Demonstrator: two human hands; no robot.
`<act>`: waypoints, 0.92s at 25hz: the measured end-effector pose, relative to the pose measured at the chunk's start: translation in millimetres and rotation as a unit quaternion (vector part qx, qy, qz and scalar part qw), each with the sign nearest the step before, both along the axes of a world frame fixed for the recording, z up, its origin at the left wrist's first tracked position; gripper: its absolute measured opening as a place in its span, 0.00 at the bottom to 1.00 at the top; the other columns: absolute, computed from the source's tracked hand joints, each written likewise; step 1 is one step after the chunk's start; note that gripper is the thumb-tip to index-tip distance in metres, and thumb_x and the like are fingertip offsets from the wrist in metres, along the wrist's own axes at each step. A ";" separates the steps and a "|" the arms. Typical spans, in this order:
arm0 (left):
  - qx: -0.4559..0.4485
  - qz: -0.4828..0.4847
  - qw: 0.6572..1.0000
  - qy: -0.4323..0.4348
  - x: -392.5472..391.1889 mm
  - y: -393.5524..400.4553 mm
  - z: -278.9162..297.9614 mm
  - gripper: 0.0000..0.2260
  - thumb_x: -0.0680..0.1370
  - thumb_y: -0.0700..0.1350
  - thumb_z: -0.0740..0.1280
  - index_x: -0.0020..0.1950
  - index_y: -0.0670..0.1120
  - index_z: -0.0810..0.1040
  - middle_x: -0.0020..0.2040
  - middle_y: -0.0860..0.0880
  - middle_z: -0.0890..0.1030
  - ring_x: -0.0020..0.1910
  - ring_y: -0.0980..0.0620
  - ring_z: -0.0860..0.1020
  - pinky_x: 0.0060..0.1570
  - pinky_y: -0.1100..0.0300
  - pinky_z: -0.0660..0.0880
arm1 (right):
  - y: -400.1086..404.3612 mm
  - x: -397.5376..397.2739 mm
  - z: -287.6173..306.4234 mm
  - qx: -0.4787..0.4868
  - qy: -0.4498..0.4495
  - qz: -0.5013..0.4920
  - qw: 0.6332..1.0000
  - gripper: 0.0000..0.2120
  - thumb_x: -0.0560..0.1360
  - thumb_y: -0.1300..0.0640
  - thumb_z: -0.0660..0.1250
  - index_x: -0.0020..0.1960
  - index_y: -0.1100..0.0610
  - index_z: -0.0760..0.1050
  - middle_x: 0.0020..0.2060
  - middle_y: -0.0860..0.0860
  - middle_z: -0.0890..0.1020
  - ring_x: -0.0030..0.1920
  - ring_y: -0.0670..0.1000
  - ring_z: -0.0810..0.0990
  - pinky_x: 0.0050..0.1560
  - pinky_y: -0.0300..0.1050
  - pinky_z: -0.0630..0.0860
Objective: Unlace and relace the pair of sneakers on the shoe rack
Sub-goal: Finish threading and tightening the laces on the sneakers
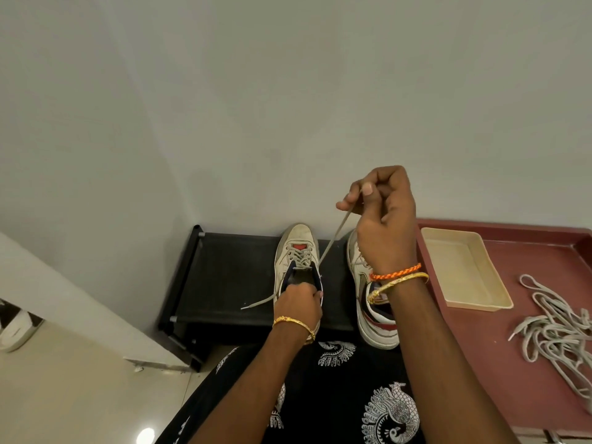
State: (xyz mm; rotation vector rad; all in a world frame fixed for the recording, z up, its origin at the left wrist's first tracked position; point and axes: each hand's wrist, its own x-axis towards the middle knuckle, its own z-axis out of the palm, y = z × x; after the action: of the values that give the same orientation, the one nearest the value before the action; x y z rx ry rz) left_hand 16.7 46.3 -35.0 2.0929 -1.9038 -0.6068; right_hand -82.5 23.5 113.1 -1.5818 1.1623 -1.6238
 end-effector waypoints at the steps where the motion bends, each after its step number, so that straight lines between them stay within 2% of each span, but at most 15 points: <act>1: 0.007 0.006 1.000 0.005 -0.3 -1.1 0.5 0.13 0.80 0.49 0.60 0.52 0.43 0.81 0.49 0.42 0.82 0.50 0.44 0.79 0.48 0.56 0.74 | 5.4 0.9 6.4 -0.015 0.011 0.017 1.000 0.07 0.79 0.66 0.53 0.47 0.56 0.66 0.32 0.44 0.75 0.35 0.45 0.79 0.43 0.45 0.79; 4: 0.028 0.020 0.999 0.011 -0.6 -3.8 2.5 0.13 0.79 0.49 0.61 0.50 0.43 0.82 0.48 0.43 0.82 0.49 0.44 0.79 0.47 0.56 0.74 | 17.0 3.6 7.6 -0.031 0.019 0.033 0.999 0.04 0.78 0.63 0.53 0.47 0.58 0.66 0.32 0.47 0.73 0.34 0.48 0.76 0.39 0.46 0.77; 6: 0.021 0.010 1.000 0.018 2.5 -2.9 4.6 0.13 0.79 0.49 0.62 0.50 0.43 0.82 0.47 0.43 0.82 0.49 0.45 0.79 0.47 0.57 0.74 | 18.8 1.5 2.7 -0.024 -0.004 0.016 1.000 0.04 0.78 0.63 0.54 0.46 0.57 0.66 0.32 0.47 0.73 0.33 0.47 0.73 0.35 0.43 0.74; 8: -0.041 0.019 0.998 0.040 7.6 1.0 8.1 0.11 0.79 0.48 0.62 0.51 0.44 0.81 0.47 0.45 0.82 0.47 0.48 0.79 0.46 0.60 0.74 | 15.4 -5.0 -4.8 0.019 0.015 -0.027 0.999 0.05 0.78 0.62 0.58 0.44 0.56 0.68 0.32 0.48 0.74 0.32 0.46 0.72 0.33 0.39 0.71; 11: -0.186 0.137 0.966 0.116 22.0 -2.4 9.3 0.09 0.79 0.43 0.62 0.56 0.43 0.78 0.52 0.45 0.78 0.52 0.50 0.76 0.51 0.61 0.74 | -2.4 -17.6 -30.2 0.176 0.129 -0.045 0.975 0.10 0.78 0.55 0.62 0.40 0.59 0.76 0.32 0.53 0.79 0.35 0.51 0.76 0.38 0.44 0.72; 12: -0.177 0.178 0.959 0.130 29.5 -8.5 7.4 0.10 0.79 0.43 0.61 0.59 0.42 0.76 0.55 0.44 0.76 0.55 0.49 0.74 0.53 0.59 0.73 | -8.6 -19.6 -41.8 0.220 0.177 -0.039 0.959 0.12 0.77 0.54 0.62 0.41 0.60 0.78 0.35 0.54 0.80 0.38 0.53 0.77 0.41 0.45 0.72; 14: -0.076 0.220 0.959 0.163 44.2 -26.6 2.2 0.11 0.81 0.45 0.59 0.59 0.42 0.74 0.57 0.42 0.75 0.55 0.47 0.74 0.56 0.54 0.74 | -21.6 -16.3 -67.4 0.261 0.249 -0.019 0.933 0.08 0.77 0.59 0.62 0.48 0.59 0.79 0.43 0.52 0.81 0.45 0.52 0.77 0.49 0.42 0.71; 15: -0.012 0.214 0.960 0.181 48.9 -34.7 0.8 0.11 0.81 0.46 0.57 0.56 0.41 0.75 0.55 0.41 0.77 0.51 0.47 0.75 0.54 0.53 0.74 | -26.6 -11.8 -80.1 0.278 0.282 0.007 0.918 0.09 0.77 0.61 0.61 0.52 0.58 0.79 0.47 0.53 0.81 0.49 0.52 0.77 0.55 0.43 0.71; 17: 0.079 0.180 0.960 0.201 52.6 -45.8 -0.3 0.16 0.82 0.49 0.56 0.50 0.38 0.76 0.46 0.40 0.78 0.42 0.48 0.74 0.47 0.56 0.72 | -33.2 -0.8 -108.5 0.323 0.354 0.070 0.875 0.13 0.77 0.62 0.60 0.60 0.56 0.76 0.54 0.54 0.81 0.56 0.55 0.77 0.63 0.52 0.70; 19: 0.093 0.168 0.960 0.204 53.2 -51.2 -0.1 0.17 0.82 0.50 0.56 0.47 0.38 0.76 0.40 0.43 0.75 0.37 0.50 0.72 0.42 0.58 0.69 | -35.8 9.0 -128.1 0.359 0.380 0.082 0.849 0.12 0.77 0.59 0.61 0.59 0.56 0.76 0.55 0.56 0.81 0.58 0.58 0.77 0.62 0.56 0.71; 21: 0.085 0.163 0.962 0.200 54.4 -54.0 -0.6 0.15 0.81 0.50 0.58 0.44 0.41 0.75 0.39 0.45 0.74 0.36 0.51 0.71 0.41 0.59 0.69 | -37.7 12.7 -136.6 0.364 0.334 0.057 0.867 0.08 0.77 0.58 0.64 0.53 0.58 0.79 0.50 0.57 0.82 0.51 0.55 0.79 0.56 0.49 0.74; 23: 0.064 0.165 0.966 0.190 56.1 -53.2 0.6 0.12 0.81 0.47 0.59 0.46 0.40 0.76 0.40 0.46 0.75 0.38 0.51 0.73 0.39 0.61 0.69 | -38.5 12.9 -135.9 0.365 0.294 0.035 0.883 0.07 0.76 0.60 0.65 0.49 0.61 0.80 0.46 0.57 0.83 0.45 0.52 0.78 0.49 0.43 0.74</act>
State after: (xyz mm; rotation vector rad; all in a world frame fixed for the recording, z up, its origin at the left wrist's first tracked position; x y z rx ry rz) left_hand 72.8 -6.9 -34.4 2.1143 -1.3074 -0.9848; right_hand -69.6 -15.0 -22.7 -1.5711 1.7276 -0.4969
